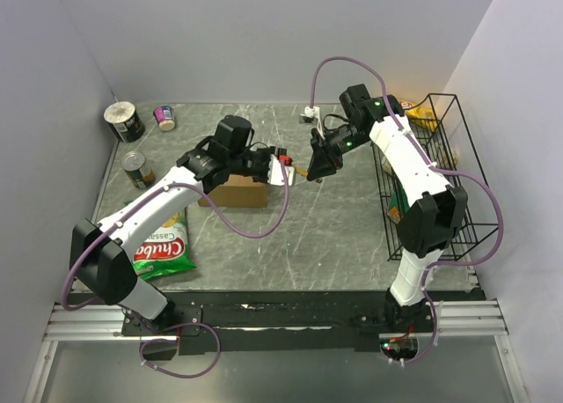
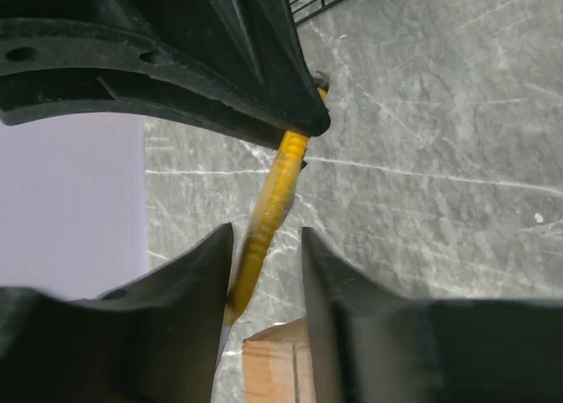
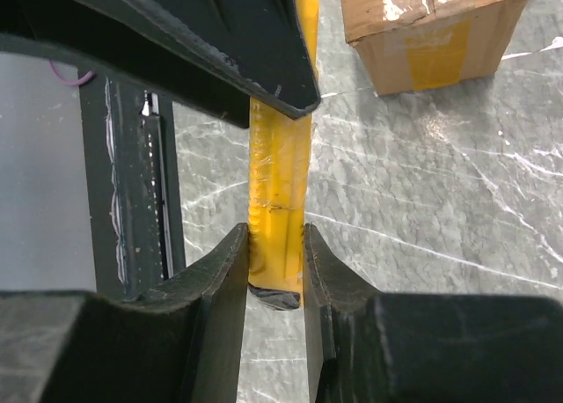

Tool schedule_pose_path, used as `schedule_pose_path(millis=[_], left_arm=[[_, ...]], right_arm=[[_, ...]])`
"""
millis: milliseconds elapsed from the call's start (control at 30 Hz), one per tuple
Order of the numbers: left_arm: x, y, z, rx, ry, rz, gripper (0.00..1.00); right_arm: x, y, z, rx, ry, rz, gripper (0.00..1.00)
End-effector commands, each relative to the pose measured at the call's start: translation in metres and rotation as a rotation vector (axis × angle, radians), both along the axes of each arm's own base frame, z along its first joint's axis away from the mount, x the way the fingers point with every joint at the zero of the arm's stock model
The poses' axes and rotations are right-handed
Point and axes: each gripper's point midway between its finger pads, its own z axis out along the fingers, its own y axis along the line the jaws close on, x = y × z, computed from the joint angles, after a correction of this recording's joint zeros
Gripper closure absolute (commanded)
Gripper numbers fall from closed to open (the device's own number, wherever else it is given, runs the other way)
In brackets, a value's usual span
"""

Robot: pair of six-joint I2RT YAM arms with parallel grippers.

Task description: Unpack the express box

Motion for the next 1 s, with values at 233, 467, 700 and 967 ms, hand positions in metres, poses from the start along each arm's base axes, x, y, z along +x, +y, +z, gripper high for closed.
schedule_pose_path(millis=[233, 467, 700, 967], left_arm=[[0.011, 0.006, -0.005, 0.086, -0.071, 0.015, 0.83], [0.009, 0.005, -0.009, 0.052, 0.041, 0.071, 0.99], [0.004, 0.017, 0.013, -0.110, 0.331, 0.169, 0.99], [0.016, 0.036, 0.110, -0.467, 0.683, 0.137, 0.99]], right_arm=[[-0.054, -0.013, 0.024, -0.027, 0.144, 0.016, 1.00], [-0.053, -0.014, 0.028, -0.032, 0.133, 0.005, 1.00], [-0.021, -0.033, 0.079, 0.116, 0.018, -0.150, 0.45], [0.032, -0.069, 0.119, 0.320, -0.245, -0.562, 0.00]])
